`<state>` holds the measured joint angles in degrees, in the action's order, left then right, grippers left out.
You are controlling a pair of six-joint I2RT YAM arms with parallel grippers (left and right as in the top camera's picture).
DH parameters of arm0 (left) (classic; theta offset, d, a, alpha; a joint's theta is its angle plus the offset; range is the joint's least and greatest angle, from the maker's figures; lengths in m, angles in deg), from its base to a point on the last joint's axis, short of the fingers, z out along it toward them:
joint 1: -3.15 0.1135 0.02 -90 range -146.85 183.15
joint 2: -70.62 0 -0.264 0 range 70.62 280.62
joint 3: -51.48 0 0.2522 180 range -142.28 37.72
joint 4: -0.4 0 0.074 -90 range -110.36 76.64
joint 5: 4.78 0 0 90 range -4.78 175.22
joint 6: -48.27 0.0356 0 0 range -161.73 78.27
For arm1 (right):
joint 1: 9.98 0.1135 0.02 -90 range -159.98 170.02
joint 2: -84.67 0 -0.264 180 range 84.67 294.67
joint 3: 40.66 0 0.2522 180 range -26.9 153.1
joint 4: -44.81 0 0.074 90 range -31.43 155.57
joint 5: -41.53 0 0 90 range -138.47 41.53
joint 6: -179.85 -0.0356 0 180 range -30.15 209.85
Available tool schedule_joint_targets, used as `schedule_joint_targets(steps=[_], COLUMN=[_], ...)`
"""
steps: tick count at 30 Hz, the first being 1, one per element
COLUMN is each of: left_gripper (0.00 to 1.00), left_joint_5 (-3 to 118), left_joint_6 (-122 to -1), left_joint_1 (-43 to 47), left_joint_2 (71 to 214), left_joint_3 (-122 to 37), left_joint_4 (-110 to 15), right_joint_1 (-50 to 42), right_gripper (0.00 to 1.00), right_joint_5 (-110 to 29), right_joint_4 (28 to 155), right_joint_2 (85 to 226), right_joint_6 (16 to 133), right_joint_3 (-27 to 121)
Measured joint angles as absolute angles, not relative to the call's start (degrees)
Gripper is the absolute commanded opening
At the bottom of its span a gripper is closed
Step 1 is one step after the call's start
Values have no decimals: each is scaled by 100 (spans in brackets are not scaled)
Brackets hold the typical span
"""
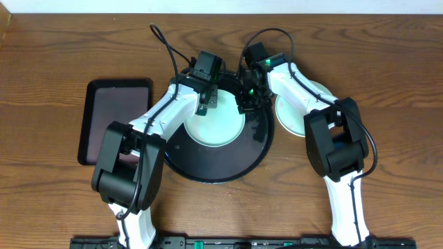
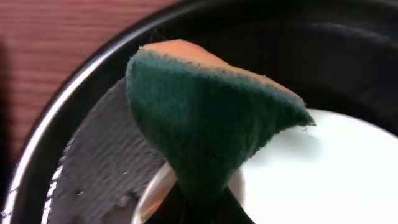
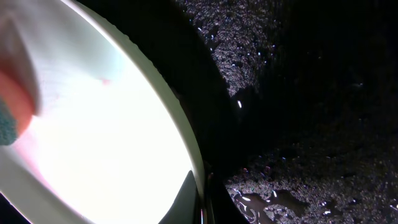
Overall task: Clean dirty plates on tray and stack at the side
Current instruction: 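Scrub the pale green plate with the sponge while the right gripper holds it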
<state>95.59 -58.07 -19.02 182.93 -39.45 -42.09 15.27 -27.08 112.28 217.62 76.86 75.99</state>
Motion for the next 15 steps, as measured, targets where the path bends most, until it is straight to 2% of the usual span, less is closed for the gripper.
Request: schedule_joint_targets(steps=[5, 12, 15], left_gripper=[8, 8, 8], left_joint_5=[9452, 7672, 7332], left_joint_6=[-6249, -6292, -6268], left_joint_1=[-1902, -1872, -1889], left_joint_2=[18293, 18293, 18295], left_joint_3=[-3945, -3945, -3945], left_joint_4=[-4712, -4773, -4578], right_joint_1=[1527, 1530, 1530], right_gripper=[1, 1, 1], right_joint_5=[-2708, -2708, -2708], right_joint_4=[11230, 11230, 11230], right_joint_2=[21762, 21762, 21762], right_joint_6=[7686, 7686, 7686], right_joint_3=[7599, 7599, 7599])
